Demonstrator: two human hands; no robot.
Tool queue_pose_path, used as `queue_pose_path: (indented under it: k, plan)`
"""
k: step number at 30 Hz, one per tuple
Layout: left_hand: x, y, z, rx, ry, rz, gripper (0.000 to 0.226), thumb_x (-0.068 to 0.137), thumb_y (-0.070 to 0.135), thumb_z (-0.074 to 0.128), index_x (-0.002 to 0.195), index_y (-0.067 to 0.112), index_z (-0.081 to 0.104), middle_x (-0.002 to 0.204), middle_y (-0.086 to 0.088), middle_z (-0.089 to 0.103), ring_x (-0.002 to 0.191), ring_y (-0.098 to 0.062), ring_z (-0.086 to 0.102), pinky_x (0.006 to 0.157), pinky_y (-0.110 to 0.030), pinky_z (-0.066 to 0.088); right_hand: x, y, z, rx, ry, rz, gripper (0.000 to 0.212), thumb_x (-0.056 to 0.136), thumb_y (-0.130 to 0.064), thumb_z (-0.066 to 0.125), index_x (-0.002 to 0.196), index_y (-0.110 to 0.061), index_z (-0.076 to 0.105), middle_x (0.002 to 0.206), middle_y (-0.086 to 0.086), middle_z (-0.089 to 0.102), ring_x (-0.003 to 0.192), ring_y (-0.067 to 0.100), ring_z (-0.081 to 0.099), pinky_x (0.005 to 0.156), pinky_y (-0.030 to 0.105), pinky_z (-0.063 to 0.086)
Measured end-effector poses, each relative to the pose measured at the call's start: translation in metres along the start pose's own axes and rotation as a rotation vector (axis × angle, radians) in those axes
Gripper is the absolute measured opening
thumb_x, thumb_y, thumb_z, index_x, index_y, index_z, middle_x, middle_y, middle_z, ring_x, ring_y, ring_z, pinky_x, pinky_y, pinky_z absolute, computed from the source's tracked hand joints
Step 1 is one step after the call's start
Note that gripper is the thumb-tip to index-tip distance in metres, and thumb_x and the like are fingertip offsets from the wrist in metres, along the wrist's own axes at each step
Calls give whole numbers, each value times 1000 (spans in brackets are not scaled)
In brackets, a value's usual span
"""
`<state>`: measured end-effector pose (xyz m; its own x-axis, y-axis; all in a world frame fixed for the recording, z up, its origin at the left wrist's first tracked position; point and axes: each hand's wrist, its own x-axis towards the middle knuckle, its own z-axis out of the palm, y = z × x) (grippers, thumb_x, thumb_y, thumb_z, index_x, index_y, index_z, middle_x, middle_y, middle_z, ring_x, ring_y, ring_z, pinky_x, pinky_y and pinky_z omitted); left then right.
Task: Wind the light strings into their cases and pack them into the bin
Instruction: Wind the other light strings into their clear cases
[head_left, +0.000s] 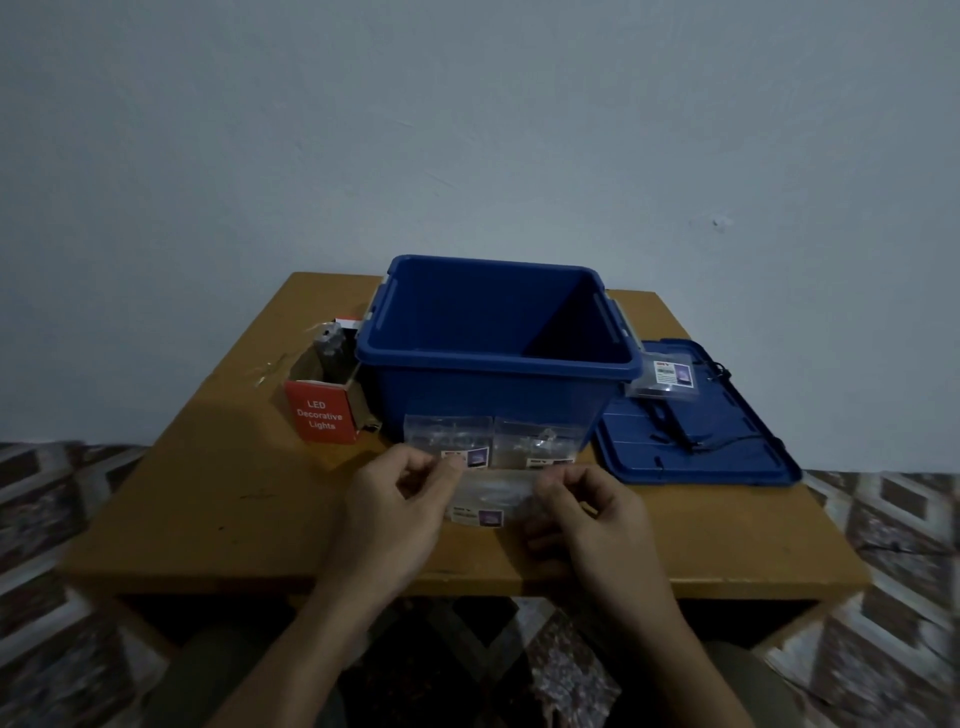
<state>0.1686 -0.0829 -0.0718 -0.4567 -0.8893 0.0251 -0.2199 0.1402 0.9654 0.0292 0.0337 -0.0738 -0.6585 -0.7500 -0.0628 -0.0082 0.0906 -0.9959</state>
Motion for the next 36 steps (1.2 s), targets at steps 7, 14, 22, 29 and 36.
queue_pose_path:
  k: [7,14,22,29,36]
  plan:
    - [4,-1,-24,-21,60,-76,2,91,24,69,91,25,70,85,3,72,85,-13,68,77,-32,53,8,2,24,-177,21,-100,19,92,-43,65,87,-25,66,83,2,72,80,20,70,73,48,61]
    - [7,-4,-30,-3,115,-62,10,89,20,72,97,25,69,95,6,72,87,-4,68,68,-16,49,13,0,41,-241,42,-85,6,92,-30,68,92,-31,63,91,-7,69,87,8,66,82,42,60]
    - [15,-8,-24,46,123,-57,15,86,21,77,97,23,67,98,3,69,93,-9,66,79,-28,55,14,-1,39,-304,68,-58,10,94,-24,67,96,-32,61,95,-11,67,91,3,63,76,25,56]
    - [18,-6,-25,89,93,-98,21,82,31,79,95,26,65,97,5,67,90,-11,66,81,-36,57,12,-1,39,-344,63,-44,16,94,-20,67,101,-32,60,99,-13,65,93,-1,60,72,16,47]
    - [16,-4,-30,102,69,-108,23,80,31,81,94,23,66,97,3,69,90,-11,67,83,-37,59,10,-1,39,-369,53,-65,16,93,-18,67,99,-32,60,99,-13,66,94,0,62,76,18,50]
